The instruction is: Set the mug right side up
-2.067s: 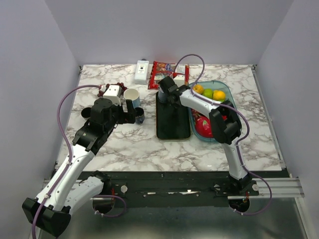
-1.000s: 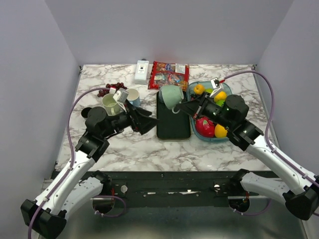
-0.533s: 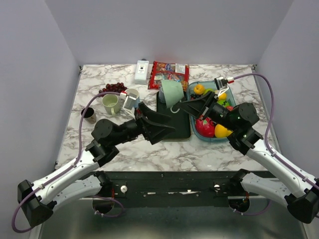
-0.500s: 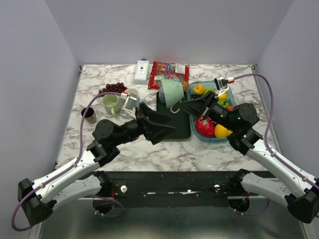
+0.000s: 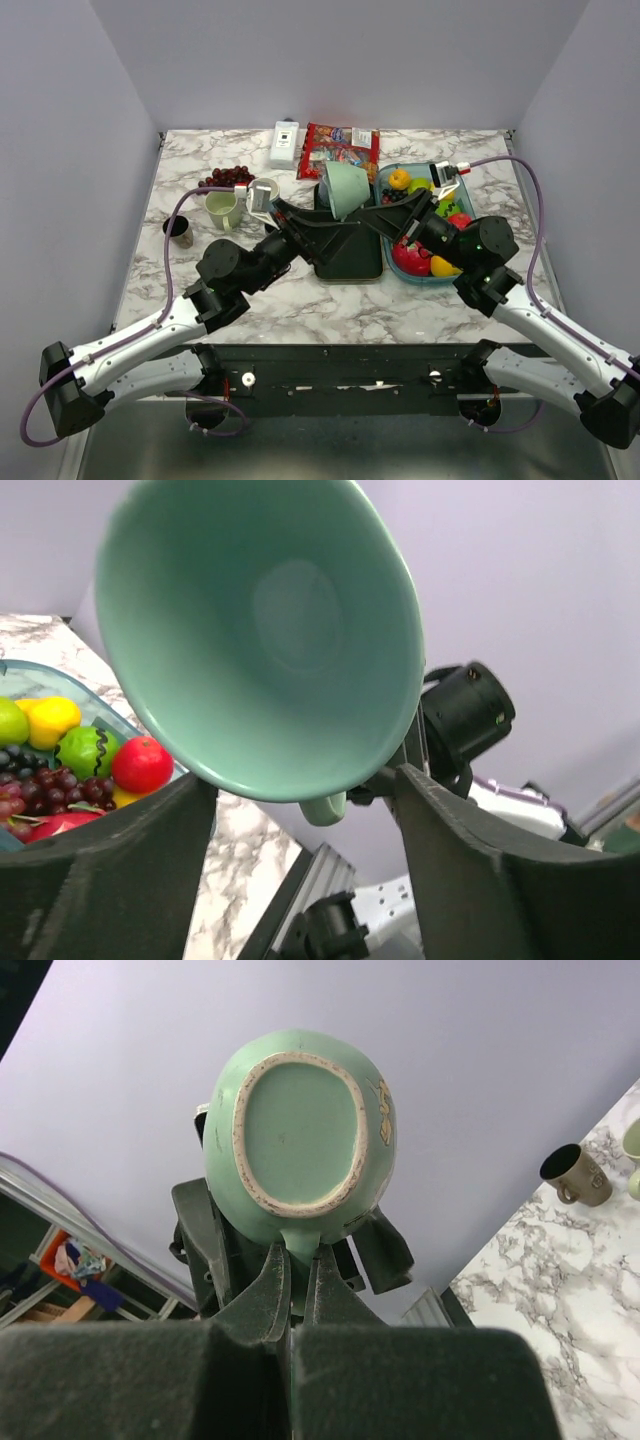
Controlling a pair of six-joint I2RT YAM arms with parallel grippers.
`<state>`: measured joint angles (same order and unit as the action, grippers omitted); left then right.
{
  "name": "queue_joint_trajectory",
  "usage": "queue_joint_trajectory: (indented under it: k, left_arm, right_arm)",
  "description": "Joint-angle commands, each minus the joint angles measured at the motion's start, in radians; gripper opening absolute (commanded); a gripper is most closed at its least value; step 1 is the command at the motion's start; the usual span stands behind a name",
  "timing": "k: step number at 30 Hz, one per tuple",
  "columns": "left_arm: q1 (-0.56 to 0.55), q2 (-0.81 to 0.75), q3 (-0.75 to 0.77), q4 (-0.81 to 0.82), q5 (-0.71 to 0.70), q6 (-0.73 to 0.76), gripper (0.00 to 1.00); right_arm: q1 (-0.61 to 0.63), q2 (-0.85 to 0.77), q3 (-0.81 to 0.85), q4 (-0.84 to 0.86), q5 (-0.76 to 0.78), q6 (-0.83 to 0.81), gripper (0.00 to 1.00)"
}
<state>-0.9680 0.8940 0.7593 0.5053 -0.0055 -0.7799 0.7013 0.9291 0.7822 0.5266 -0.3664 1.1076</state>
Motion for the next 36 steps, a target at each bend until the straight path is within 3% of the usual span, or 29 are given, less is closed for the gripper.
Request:
queue_joint_trajectory:
  k: [1, 6, 14, 20, 27, 29, 33, 34, 36]
  left_arm:
    - [-0.012, 0.009, 0.035, 0.042, -0.113, 0.018, 0.70]
    - [-0.017, 0.026, 0.035, 0.047, -0.116, 0.010, 0.59]
    - [-0.018, 0.026, 0.041, 0.041, -0.148, 0.022, 0.55]
    - [-0.018, 0.017, 0.038, 0.045, -0.166, 0.034, 0.43]
    - [-0.018, 0.026, 0.055, 0.041, -0.163, 0.042, 0.18]
    - [-0.018, 0.031, 0.064, 0.018, -0.162, 0.048, 0.00]
    - [-0.017, 0.029, 0.075, -0.013, -0.175, 0.059, 0.00]
    - [-0.018, 0.026, 0.071, -0.013, -0.182, 0.060, 0.00]
    - [-0.018, 0.007, 0.068, -0.045, -0.218, 0.074, 0.00]
  right_arm:
    - [0.007, -0.033, -0.008, 0.064, 0.055, -0.017, 0.01]
    - [0.007, -0.042, -0.012, 0.041, 0.072, -0.035, 0.01]
    - [0.007, -0.023, 0.014, -0.008, 0.011, -0.037, 0.01]
    - [0.007, -0.032, -0.004, -0.028, -0.034, -0.026, 0.01]
    - [0.009, -0.024, -0.006, -0.056, -0.063, -0.031, 0.00]
    - [0.007, -0.023, -0.005, -0.080, -0.063, -0.041, 0.01]
    - [0.009, -0.019, 0.024, -0.186, -0.026, -0.066, 0.01]
    - [0.009, -0.019, 0.035, -0.216, -0.019, -0.092, 0.15]
    - [0.009, -0.021, 0.054, -0.284, 0.003, -0.112, 0.25]
